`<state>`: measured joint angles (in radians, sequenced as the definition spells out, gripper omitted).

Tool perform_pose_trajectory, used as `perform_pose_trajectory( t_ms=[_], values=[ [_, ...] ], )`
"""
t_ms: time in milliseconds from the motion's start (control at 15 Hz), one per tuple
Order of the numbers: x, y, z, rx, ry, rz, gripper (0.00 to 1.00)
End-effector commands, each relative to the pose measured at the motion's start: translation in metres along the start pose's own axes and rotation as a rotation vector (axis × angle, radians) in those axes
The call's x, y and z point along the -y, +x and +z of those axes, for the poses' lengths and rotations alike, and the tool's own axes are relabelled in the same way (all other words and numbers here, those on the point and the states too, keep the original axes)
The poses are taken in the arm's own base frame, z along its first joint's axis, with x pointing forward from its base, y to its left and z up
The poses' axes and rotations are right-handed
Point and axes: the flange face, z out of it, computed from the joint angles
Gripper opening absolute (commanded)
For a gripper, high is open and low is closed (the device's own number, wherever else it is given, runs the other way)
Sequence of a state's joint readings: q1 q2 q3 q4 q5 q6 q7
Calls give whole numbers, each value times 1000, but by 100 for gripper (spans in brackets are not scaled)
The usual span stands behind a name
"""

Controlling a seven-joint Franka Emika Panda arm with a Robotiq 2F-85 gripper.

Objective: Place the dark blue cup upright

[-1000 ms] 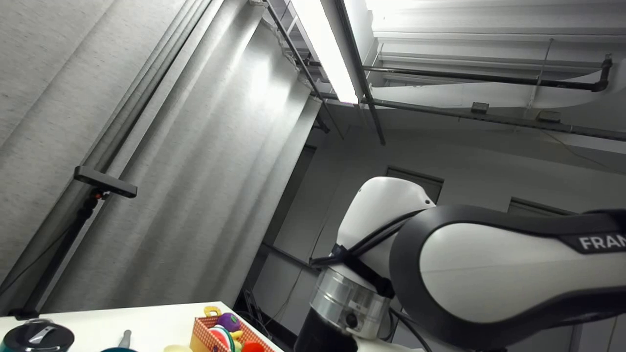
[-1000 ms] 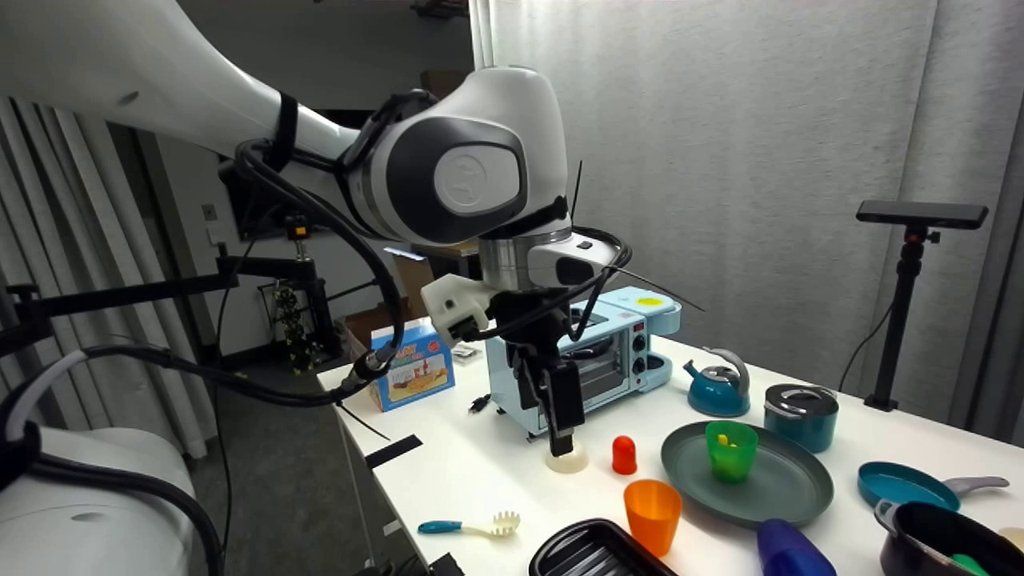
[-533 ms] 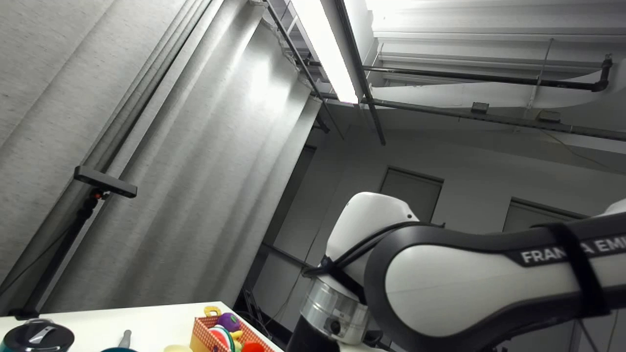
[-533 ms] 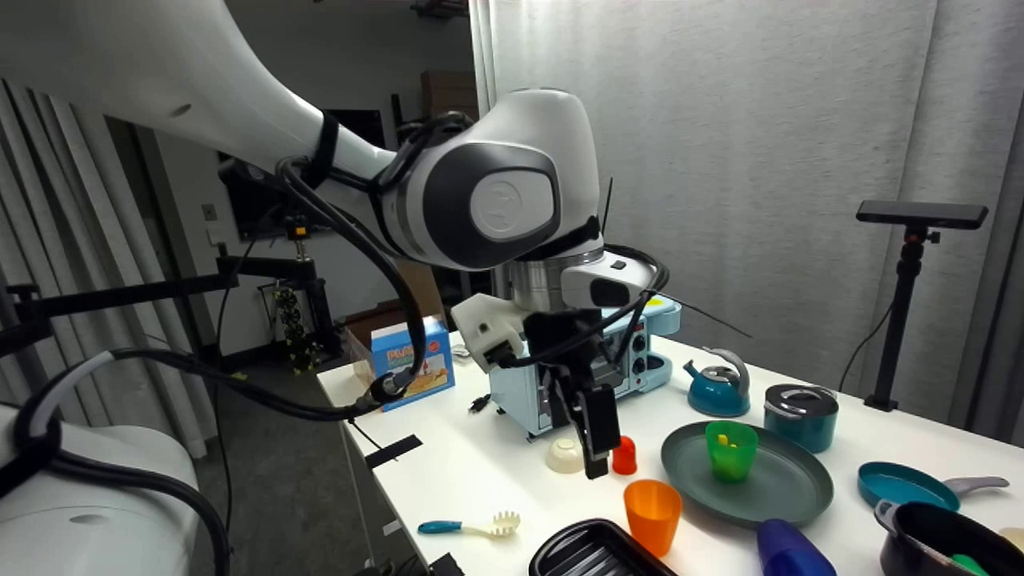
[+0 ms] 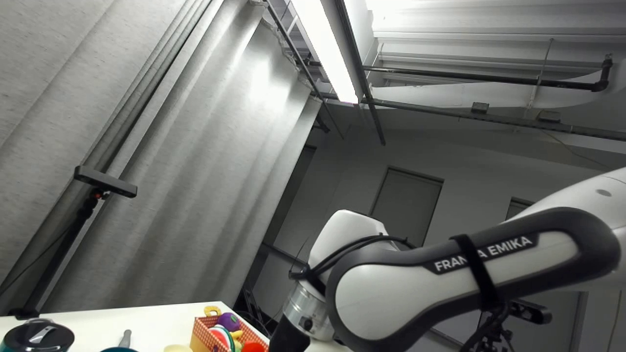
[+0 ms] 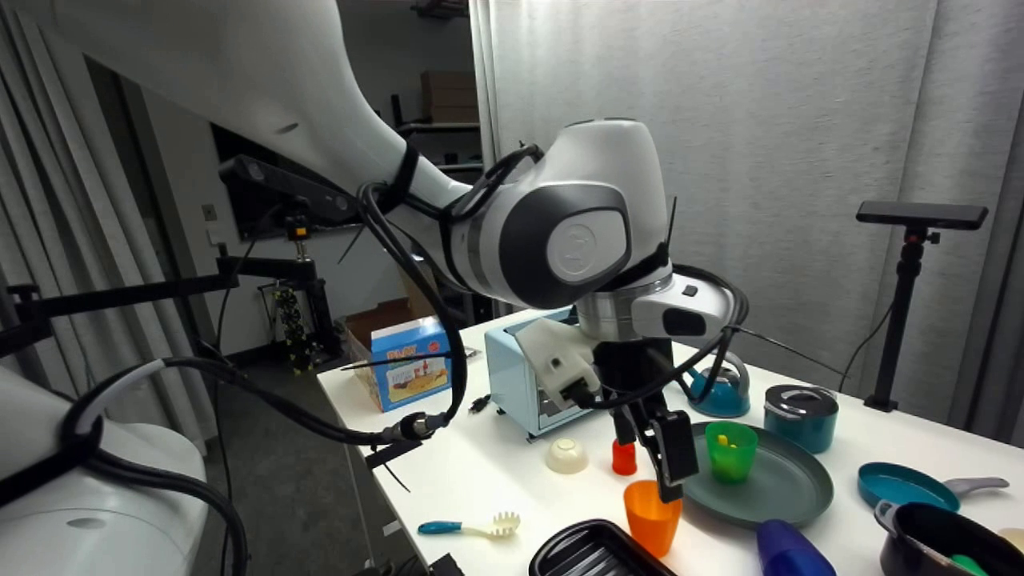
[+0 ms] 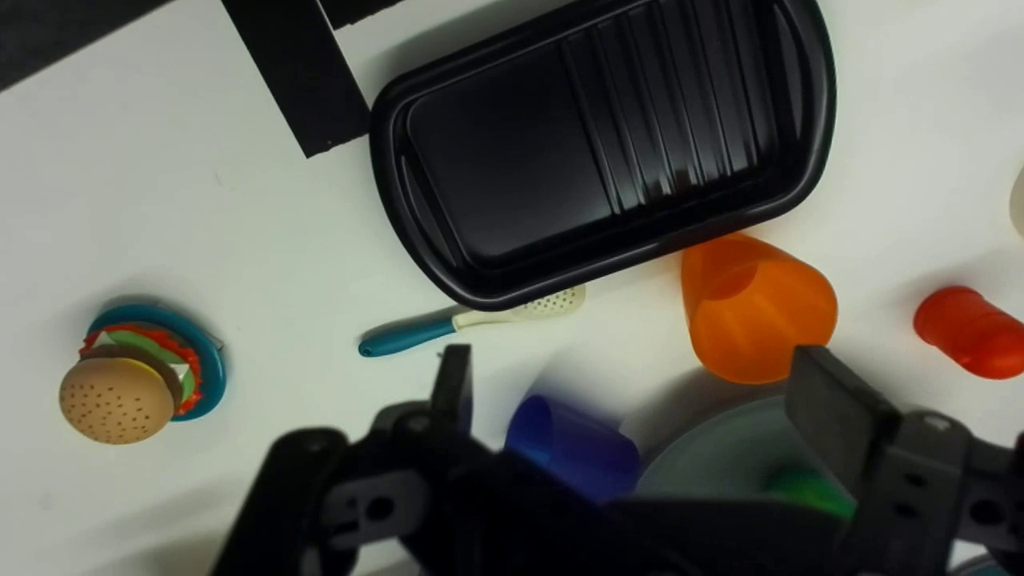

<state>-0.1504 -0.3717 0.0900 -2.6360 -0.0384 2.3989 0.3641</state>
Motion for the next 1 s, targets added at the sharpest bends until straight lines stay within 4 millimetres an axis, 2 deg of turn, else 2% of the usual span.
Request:
perform_pose_trajectory(
  t_ms=[0, 667, 933],
  values=[
    [-1, 29, 16, 9, -9, 46, 100],
    [-2, 82, 63, 94, -25, 89, 100],
    [7, 104, 71, 97, -27, 97, 100]
  ],
)
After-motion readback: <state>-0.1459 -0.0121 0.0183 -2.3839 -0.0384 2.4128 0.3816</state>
